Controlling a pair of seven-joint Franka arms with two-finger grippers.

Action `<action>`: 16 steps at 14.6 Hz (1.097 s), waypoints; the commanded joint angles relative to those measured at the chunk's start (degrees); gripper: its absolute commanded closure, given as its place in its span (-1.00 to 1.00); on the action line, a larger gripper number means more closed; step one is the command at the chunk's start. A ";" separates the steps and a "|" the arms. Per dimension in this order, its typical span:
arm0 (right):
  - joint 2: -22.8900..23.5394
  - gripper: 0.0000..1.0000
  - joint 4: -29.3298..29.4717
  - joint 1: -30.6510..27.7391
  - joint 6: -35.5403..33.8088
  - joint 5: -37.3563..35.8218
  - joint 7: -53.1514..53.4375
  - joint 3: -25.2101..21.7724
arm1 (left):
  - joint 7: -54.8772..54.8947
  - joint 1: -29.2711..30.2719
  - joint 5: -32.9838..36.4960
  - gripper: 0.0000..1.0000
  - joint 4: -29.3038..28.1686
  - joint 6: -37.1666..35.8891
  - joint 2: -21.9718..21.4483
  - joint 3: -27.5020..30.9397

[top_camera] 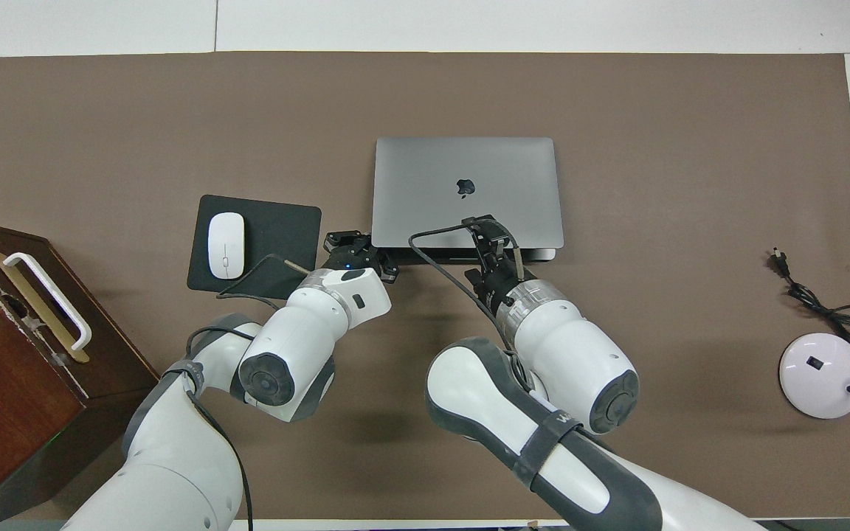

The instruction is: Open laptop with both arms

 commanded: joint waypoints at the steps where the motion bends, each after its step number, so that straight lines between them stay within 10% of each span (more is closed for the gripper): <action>1: 1.24 -1.00 0.20 0.68 2.23 1.83 -2.62 0.43 | 0.29 -0.59 -0.48 1.00 0.98 0.62 2.49 -0.07; 16: 2.73 -1.00 1.96 0.33 1.53 1.12 -5.08 -0.09 | 0.55 -1.38 -0.56 1.00 0.81 0.71 2.57 -0.07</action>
